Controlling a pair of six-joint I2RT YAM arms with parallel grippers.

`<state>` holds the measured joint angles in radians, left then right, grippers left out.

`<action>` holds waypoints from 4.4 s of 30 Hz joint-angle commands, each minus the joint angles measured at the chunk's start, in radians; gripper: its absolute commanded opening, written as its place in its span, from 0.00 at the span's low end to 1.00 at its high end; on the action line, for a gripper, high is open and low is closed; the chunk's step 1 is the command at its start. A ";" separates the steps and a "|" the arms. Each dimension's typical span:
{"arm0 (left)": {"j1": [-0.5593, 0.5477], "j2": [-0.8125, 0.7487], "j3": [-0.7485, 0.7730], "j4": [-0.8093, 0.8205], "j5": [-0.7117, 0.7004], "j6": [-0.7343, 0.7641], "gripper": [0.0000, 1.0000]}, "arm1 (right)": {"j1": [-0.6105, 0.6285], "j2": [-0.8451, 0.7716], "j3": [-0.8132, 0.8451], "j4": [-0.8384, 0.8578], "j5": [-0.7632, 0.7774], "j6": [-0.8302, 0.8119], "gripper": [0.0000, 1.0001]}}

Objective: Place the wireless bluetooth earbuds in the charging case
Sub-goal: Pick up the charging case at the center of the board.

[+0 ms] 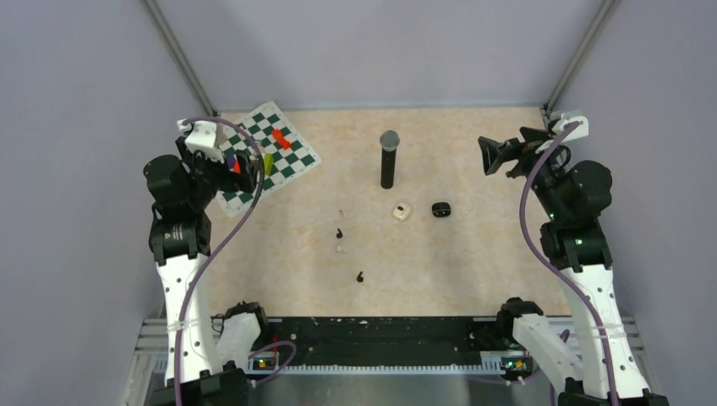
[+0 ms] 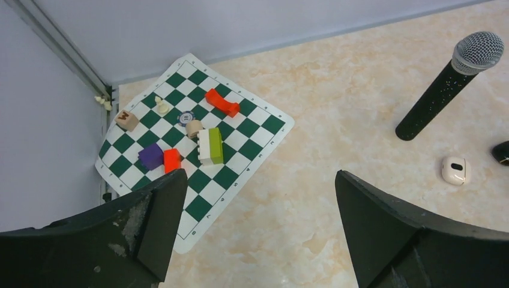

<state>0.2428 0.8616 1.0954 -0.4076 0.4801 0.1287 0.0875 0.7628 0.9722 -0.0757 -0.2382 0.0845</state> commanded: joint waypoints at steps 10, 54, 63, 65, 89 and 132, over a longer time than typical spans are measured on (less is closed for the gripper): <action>0.004 -0.032 -0.027 -0.131 0.197 0.135 0.99 | 0.002 0.018 -0.055 0.067 0.013 -0.114 0.99; 0.001 -0.027 -0.162 -0.183 0.274 0.230 0.99 | 0.173 0.941 0.117 -0.316 -0.117 -0.236 0.93; 0.001 -0.020 -0.163 -0.183 0.285 0.230 0.99 | 0.174 0.958 0.093 -0.249 -0.082 -0.241 0.93; 0.001 -0.018 -0.161 -0.182 0.285 0.229 0.99 | 0.175 0.962 0.085 -0.225 -0.073 -0.234 0.93; 0.001 -0.011 -0.160 -0.182 0.298 0.224 0.99 | 0.187 0.928 0.133 -0.389 -0.125 -0.323 0.89; 0.001 -0.019 -0.158 -0.191 0.316 0.230 0.99 | 0.204 0.852 0.105 -0.357 0.385 -0.462 0.91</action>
<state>0.2424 0.8536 0.9375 -0.6098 0.7704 0.3431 0.2813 1.6512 1.0790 -0.4606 0.1131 -0.3717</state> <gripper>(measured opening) 0.986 0.904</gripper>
